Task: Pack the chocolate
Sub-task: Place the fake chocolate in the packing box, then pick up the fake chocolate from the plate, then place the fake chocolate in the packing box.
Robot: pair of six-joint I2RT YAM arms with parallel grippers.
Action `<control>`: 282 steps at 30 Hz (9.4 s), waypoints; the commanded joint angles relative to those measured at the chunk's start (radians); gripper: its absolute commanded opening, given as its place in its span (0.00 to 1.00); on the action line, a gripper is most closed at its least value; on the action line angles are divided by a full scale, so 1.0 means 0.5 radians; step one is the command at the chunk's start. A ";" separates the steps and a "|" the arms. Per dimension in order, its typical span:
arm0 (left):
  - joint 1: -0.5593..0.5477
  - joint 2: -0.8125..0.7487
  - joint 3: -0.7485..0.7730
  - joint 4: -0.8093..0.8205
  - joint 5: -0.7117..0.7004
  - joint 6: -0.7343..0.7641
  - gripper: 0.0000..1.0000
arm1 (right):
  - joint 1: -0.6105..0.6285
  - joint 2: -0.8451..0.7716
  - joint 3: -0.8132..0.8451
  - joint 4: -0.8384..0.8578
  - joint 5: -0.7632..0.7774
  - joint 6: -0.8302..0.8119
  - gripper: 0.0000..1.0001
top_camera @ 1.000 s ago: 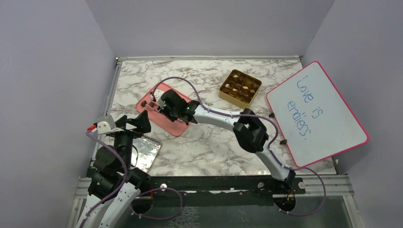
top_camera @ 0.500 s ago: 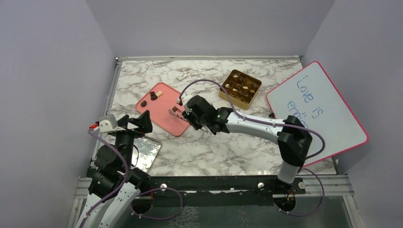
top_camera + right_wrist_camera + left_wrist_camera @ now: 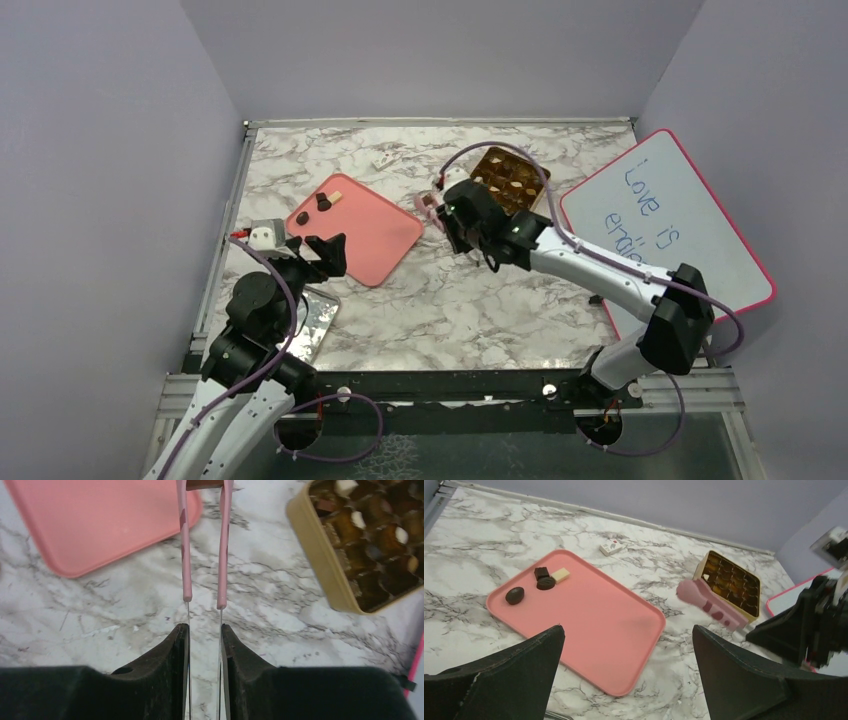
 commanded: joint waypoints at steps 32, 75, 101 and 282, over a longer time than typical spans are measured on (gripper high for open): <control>0.007 -0.028 -0.064 0.034 0.162 0.117 0.99 | -0.768 -0.018 -0.086 -0.204 -0.055 0.226 0.35; 0.008 -0.132 -0.044 -0.021 0.023 0.132 0.99 | -0.758 -0.359 -0.054 -0.184 -0.449 -0.019 0.36; 0.009 -0.341 -0.022 -0.024 -0.183 0.123 0.99 | -0.256 0.209 0.232 0.311 -0.461 -0.252 0.36; 0.009 -0.293 -0.052 0.013 -0.079 0.102 0.99 | -0.942 -0.206 -0.153 -0.448 -0.153 -0.032 0.35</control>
